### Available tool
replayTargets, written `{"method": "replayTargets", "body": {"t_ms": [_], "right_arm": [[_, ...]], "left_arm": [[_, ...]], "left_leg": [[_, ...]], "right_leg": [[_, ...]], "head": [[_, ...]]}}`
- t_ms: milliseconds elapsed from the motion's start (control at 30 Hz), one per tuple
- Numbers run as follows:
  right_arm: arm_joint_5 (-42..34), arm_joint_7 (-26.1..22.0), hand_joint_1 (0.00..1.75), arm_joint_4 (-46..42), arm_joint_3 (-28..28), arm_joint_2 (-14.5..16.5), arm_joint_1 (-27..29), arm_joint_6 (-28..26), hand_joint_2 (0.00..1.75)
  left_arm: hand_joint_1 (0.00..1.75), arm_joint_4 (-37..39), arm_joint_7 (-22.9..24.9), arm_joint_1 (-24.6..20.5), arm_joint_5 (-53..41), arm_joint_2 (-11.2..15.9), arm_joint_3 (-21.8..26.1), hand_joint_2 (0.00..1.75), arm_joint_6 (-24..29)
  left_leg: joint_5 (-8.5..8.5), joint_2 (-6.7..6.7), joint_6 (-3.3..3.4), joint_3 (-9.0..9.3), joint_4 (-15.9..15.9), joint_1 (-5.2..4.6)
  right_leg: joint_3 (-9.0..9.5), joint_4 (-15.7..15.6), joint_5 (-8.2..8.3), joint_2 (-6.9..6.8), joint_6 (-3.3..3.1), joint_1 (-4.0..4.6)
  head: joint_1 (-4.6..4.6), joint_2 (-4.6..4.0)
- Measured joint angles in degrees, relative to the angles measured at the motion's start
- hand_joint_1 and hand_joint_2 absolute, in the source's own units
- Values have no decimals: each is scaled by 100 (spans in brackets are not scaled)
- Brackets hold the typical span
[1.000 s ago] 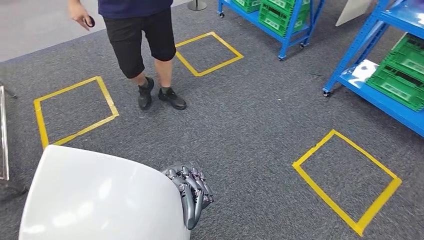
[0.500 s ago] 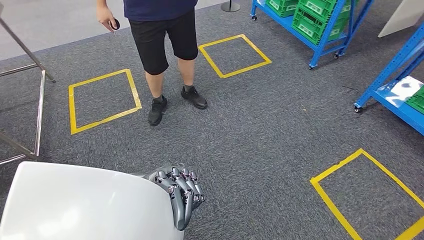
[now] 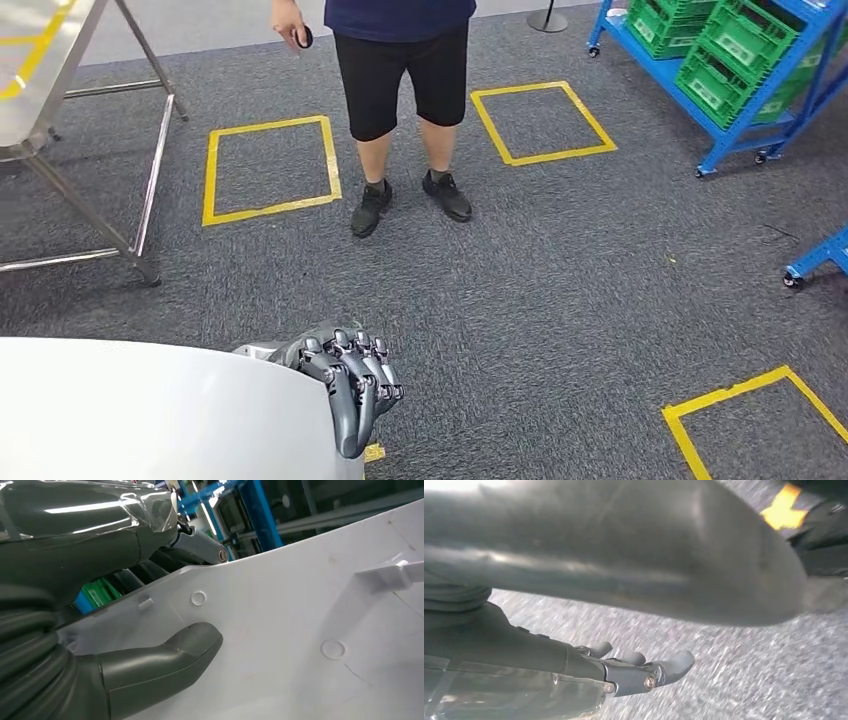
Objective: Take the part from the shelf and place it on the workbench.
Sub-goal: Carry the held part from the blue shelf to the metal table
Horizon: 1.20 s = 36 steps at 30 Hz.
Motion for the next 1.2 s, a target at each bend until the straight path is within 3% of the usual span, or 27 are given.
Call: {"method": "replayTargets", "body": {"t_ms": [33, 67, 100, 167, 200, 267, 333, 400, 467, 533, 567, 600, 633, 700, 767, 833, 867, 933, 1000, 1067, 1100, 1133, 1200], "right_arm": [[1, 2, 0, 3, 0, -4, 9, 0, 0], [1, 3, 0, 5, 0, -5, 13, 0, 0], [1, 3, 0, 8, 0, -5, 13, 0, 0], [2, 2, 0, 13, 0, -9, 8, 0, 0], [2, 2, 0, 17, 0, -12, 7, 0, 0], [0, 2, 0, 24, 0, -18, -4, 0, 0], [-4, 7, 0, 26, 0, -19, -27, 4, 0], [-30, 32, 0, 26, 0, -15, -32, 9, 0], [-62, 68, 0, 30, 0, -5, -7, 26, 0], [-76, 88, 0, 32, 0, 5, 22, 56, 0], [-77, 88, 0, 32, 0, 8, 26, 62, 0], [-75, 77, 0, 32, 0, 13, 21, 61, 0], [-74, 60, 0, 32, 0, 20, 11, 55, 0], [-71, 19, 0, 34, 1, 44, -18, 46, 0], [-69, -3, 0, 37, 1, 63, -55, 49, 0], [-66, 5, 0, 39, 4, 69, -99, 80, 0], [-64, 19, 0, 39, 8, 71, -116, 97, 0], [-65, 44, 0, 39, 16, 79, -118, 122, 0], [-66, 72, 0, 36, 21, 88, -74, 145, 0], [-58, 90, 0, 27, 25, 95, -31, 173, 0], [-53, 90, 0, 21, 28, 100, -20, 186, 0], [-48, 90, 0, 15, 30, 105, -19, 196, 0], [-43, 91, 0, 4, 33, 115, -24, 204, 0]], "left_arm": [[175, 0, 0, 10, 0, -1, -1, 175, 0], [175, 0, 0, 16, 0, -1, -1, 175, 0], [175, 0, 0, 18, 0, -1, -1, 175, 0], [175, 0, 0, 19, 0, -1, 0, 175, 0], [175, -1, 0, 20, 0, -1, 1, 175, 0], [175, -3, 0, 22, -1, 1, 3, 175, -2], [175, -5, 2, 26, -24, 4, 6, 175, -7], [175, -9, 13, 20, -86, 5, 9, 175, -15], [175, -8, 32, 12, -143, 3, 6, 175, -19], [175, 7, 61, 12, -161, 2, -3, 175, -19], [175, 14, 79, 12, -162, 1, -7, 175, -18], [175, 20, 94, 11, -162, 0, -8, 175, -16], [175, 22, 105, 7, -162, -3, -9, 175, -14], [175, 22, 113, -11, -160, -10, -5, 175, -5], [175, 26, 117, -41, -132, -12, 4, 175, 34], [175, 31, 125, -43, -55, 18, 33, 175, 97], [175, 31, 127, -19, -8, 49, 63, 175, 94], [175, 22, 123, 46, 40, 133, 169, 175, -43], [175, 11, 124, 149, 14, 230, 327, 175, -250], [175, 1, 148, 274, -50, 296, 455, 175, -389], [175, -7, 175, 324, -78, 315, 494, 175, -425], [175, -17, 207, 360, -102, 331, 527, 175, -446], [175, -45, 285, 407, -132, 350, 584, 175, -463]], "left_leg": [[-3, -93, 2, 2, 1, -4], [-7, -187, -1, 8, 3, -4], [-13, -282, -9, 17, 8, 0], [-41, -458, -51, 28, 46, 12], [-65, -535, -85, 21, 78, 7], [-99, -654, -143, -12, 120, 0], [-113, -718, -185, -35, 133, 16], [-225, -461, -234, -114, 326, 17], [-525, -71, -279, -409, 931, 21], [-790, 74, -296, -827, 1659, 50], [-797, 96, -292, -940, 1816, 56], [-695, 114, -277, -929, 1742, 56], [-513, 153, -245, -788, 1446, 45], [-176, 434, -139, -361, 644, -27], [-80, 625, -60, -145, 231, -108], [-83, 501, -32, -133, 172, -130], [-55, 417, -21, -93, 113, -117], [16, 254, 10, 5, -23, -70], [47, 84, 32, 45, -76, -38], [44, -115, 33, 48, -73, -31], [36, -220, 25, 53, -67, -23], [24, -319, 7, 61, -53, -11], [-23, -504, -62, 63, 8, 13]], "right_leg": [[-183, 283, -65, 26, 14, -2], [-270, 357, -34, 35, 52, -9], [-242, 196, 94, 48, 106, -23], [60, -592, 493, 220, 217, -73], [203, -937, 645, 330, 215, -87], [345, -1221, 767, 445, 116, -75], [385, -1231, 777, 327, 1, -49], [427, -1243, 767, 204, -83, -47], [469, -1249, 734, 69, -149, -23], [486, -1248, 702, -86, -180, 14], [493, -1248, 686, -166, -187, 29], [506, -1248, 669, -239, -190, 43], [529, -1248, 650, -306, -189, 56], [588, -1252, 603, -423, -174, 87], [634, -1262, 560, -540, -129, 104], [679, -1296, 532, -676, -80, 110], [696, -1292, 513, -672, -60, 105], [592, -1037, 385, -420, -52, 91], [202, -328, 141, -88, -76, 62], [-186, 261, 12, 4, -43, 31], [-247, 258, 80, 19, 10, 6], [-189, 17, 241, 41, 80, -24], [116, -784, 640, 222, 206, -84]], "head": [[7, 0], [6, -1], [8, -1], [14, -1], [21, -1], [28, -1], [26, -1], [-1, -1], [-36, -1], [-44, -1], [-45, -1], [-46, 0], [-46, 0], [-39, 0], [-33, 0], [-37, 0], [-35, -1], [-16, -1], [9, -1], [22, -1], [24, -1], [27, -1], [35, -1]]}}
